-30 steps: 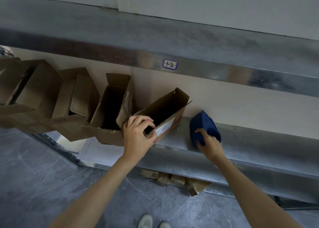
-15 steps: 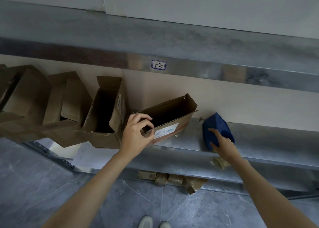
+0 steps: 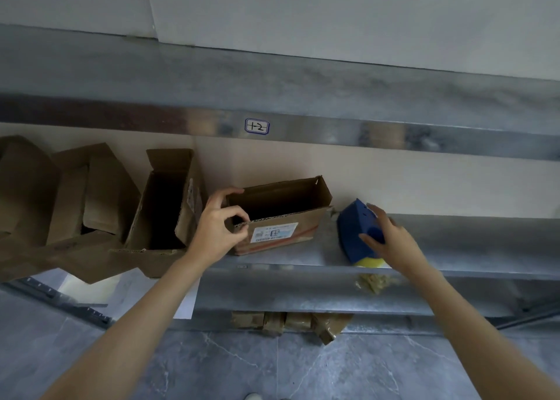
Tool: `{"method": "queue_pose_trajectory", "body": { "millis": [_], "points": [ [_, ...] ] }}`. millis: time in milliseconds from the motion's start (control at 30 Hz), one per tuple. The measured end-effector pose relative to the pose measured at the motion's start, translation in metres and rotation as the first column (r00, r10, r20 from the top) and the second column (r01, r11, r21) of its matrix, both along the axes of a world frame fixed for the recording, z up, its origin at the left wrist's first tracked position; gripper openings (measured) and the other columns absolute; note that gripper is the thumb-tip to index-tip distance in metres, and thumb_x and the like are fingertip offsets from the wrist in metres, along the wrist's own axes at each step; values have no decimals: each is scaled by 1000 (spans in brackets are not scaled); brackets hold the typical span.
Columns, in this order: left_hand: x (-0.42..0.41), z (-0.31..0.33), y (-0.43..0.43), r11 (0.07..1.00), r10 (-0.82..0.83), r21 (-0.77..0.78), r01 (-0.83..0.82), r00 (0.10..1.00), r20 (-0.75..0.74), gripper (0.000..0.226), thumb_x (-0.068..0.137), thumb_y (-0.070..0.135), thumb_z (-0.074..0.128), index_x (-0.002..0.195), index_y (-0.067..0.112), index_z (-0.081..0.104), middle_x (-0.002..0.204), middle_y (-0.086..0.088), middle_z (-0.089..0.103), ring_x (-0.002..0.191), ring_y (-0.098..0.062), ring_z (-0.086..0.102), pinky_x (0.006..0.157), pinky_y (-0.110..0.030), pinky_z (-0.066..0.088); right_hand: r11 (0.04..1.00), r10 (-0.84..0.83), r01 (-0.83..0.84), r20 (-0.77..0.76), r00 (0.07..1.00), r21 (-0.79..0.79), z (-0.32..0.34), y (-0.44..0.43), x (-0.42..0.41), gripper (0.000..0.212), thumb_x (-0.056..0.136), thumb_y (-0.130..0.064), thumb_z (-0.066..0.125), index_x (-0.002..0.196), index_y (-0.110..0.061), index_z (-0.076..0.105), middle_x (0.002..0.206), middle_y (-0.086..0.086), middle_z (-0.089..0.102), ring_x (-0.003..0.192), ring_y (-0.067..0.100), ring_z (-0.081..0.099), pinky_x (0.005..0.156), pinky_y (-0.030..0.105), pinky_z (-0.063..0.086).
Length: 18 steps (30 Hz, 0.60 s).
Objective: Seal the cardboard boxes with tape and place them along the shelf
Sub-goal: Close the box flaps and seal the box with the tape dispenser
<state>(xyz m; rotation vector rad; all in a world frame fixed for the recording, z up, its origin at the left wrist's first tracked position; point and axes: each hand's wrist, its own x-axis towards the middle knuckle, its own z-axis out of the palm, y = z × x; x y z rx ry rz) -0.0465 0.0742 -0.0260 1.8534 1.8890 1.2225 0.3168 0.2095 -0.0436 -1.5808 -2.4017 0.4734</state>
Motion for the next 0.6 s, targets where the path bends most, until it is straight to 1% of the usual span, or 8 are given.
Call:
{"method": "queue_pose_trajectory", "body": {
  "millis": [100, 200, 267, 333, 400, 467, 533, 600],
  "points": [
    [-1, 0, 1, 1000, -4, 18, 3, 999, 31, 21, 74, 8, 83, 76, 24, 70, 138, 9, 45, 136, -8, 34, 107, -20, 28, 998, 58, -53, -140, 988, 42, 19, -3, -20, 69, 91, -38, 65, 148, -28, 27, 132, 11, 58, 116, 29, 58, 88, 39, 50],
    [-1, 0, 1, 1000, 4, 29, -5, 998, 58, 20, 74, 7, 83, 76, 23, 70, 140, 8, 43, 138, -13, 35, 112, -34, 35, 992, 128, -120, -289, 949, 45, 38, -8, -54, 64, 91, -39, 65, 145, -34, 32, 130, 1, 58, 118, 16, 54, 95, 33, 46],
    [0, 0, 0, 999, 9, 39, -12, 997, 78, 19, 74, 6, 83, 76, 21, 71, 141, 4, 44, 139, -19, 37, 113, -45, 38, 985, 172, -168, -337, 926, 40, 45, -12, -74, 62, 91, -37, 66, 144, -34, 34, 134, -2, 54, 120, 11, 51, 95, 28, 44],
    [0, 0, 0, 998, 24, 52, -29, 995, 95, 20, 74, 5, 83, 76, 21, 71, 143, 4, 43, 140, -20, 35, 114, -48, 36, 979, 201, -203, -346, 917, 33, 47, -14, -90, 61, 91, -31, 67, 145, -31, 37, 140, -1, 50, 118, 8, 49, 94, 23, 41],
    [-1, -1, 1, 996, 52, 62, -60, 992, 116, 20, 74, 6, 83, 76, 21, 71, 144, 6, 41, 142, -18, 33, 117, -46, 33, 978, 204, -210, -320, 925, 17, 45, -14, -100, 58, 91, -27, 67, 143, -28, 41, 138, 2, 48, 109, 6, 49, 90, 19, 40],
    [-1, -1, 1, 994, 79, 59, -88, 987, 138, 18, 74, 7, 83, 76, 21, 72, 144, 8, 40, 143, -17, 31, 117, -47, 32, 980, 191, -200, -285, 939, -3, 40, -11, -107, 52, 92, -22, 67, 139, -26, 46, 138, 4, 47, 111, 10, 49, 88, 15, 38],
    [0, -3, 1, 993, 101, 40, -109, 981, 163, 18, 74, 8, 83, 76, 22, 72, 145, 7, 41, 142, -17, 31, 117, -49, 32, 985, 167, -175, -273, 947, -3, 36, -10, -110, 45, 91, -17, 67, 133, -22, 52, 137, 5, 47, 114, 13, 49, 84, 5, 35],
    [1, -4, 0, 992, 115, 16, -121, 971, 207, 18, 74, 8, 83, 76, 21, 72, 144, 5, 42, 140, -13, 33, 115, -50, 36, 991, 131, -132, -289, 948, 16, 34, -10, -113, 35, 90, -14, 67, 124, -18, 58, 132, 6, 49, 108, 14, 51, 78, -1, 34]
  ]
}}
